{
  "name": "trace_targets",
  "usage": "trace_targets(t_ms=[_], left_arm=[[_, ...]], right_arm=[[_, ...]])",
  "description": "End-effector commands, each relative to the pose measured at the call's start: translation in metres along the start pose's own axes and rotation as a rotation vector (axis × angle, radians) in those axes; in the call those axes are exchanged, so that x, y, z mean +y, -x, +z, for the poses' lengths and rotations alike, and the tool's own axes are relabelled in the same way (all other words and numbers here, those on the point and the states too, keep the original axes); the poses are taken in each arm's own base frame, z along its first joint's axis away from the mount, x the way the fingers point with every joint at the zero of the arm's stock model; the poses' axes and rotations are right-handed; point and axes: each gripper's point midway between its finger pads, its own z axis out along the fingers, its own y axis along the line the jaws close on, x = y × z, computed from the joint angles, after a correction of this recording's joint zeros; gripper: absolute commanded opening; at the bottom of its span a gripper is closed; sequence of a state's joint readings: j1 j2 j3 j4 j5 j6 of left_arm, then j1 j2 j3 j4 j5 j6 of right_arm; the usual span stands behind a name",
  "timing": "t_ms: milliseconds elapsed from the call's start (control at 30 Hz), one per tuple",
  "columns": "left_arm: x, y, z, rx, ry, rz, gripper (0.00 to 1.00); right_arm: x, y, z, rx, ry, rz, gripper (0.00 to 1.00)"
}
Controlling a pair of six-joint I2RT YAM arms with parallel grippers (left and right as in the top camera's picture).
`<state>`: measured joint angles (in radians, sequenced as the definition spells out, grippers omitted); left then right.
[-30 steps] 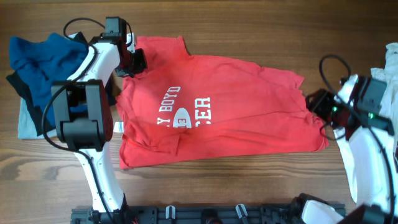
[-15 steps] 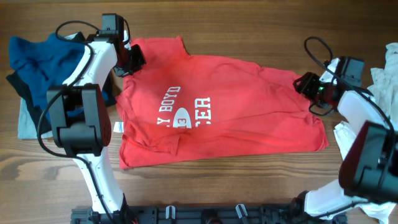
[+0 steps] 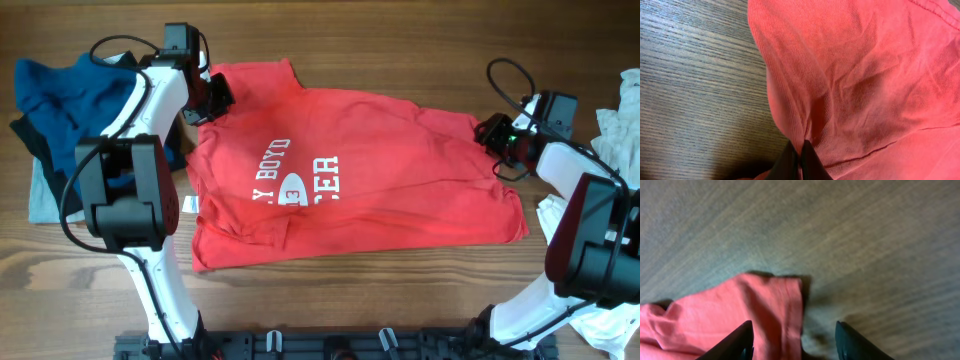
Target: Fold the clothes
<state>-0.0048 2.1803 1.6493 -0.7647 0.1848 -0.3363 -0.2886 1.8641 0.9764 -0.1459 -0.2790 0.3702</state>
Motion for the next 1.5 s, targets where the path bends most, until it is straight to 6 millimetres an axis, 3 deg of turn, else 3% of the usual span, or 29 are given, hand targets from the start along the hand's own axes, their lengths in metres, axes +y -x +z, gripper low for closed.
trace_targets(t_ms=[0,333,433,567,900,1333,1467], left_arm=[[-0.004,0.002,-0.012,-0.018,-0.013,-0.009,0.04],[-0.004,0.003,-0.012,-0.018,-0.013,-0.009,0.04],[-0.004,0.003,-0.012,-0.018,-0.014,-0.009,0.04],[-0.004,0.003,-0.012,-0.019,-0.014,-0.009,0.04],[-0.004,0.003,-0.012,-0.018,-0.014,-0.009,0.04],[-0.004,0.002,-0.012,-0.018,-0.013,-0.009,0.04],[-0.004,0.003,-0.012,-0.018,-0.013,-0.009,0.04]], right_arm=[[0.004,-0.008,0.018,0.019,-0.01,-0.004,0.53],[0.0,-0.019,0.035,0.033,-0.068,0.004,0.51],[-0.003,-0.017,0.035,0.021,-0.086,0.003,0.43],[-0.001,-0.014,0.035,0.008,-0.08,0.0,0.26],[0.002,-0.006,0.035,-0.025,-0.066,-0.008,0.28],[-0.001,-0.005,0.036,-0.038,-0.1,-0.015,0.22],[0.0,-0.01,0.041,-0.027,-0.103,-0.023,0.27]])
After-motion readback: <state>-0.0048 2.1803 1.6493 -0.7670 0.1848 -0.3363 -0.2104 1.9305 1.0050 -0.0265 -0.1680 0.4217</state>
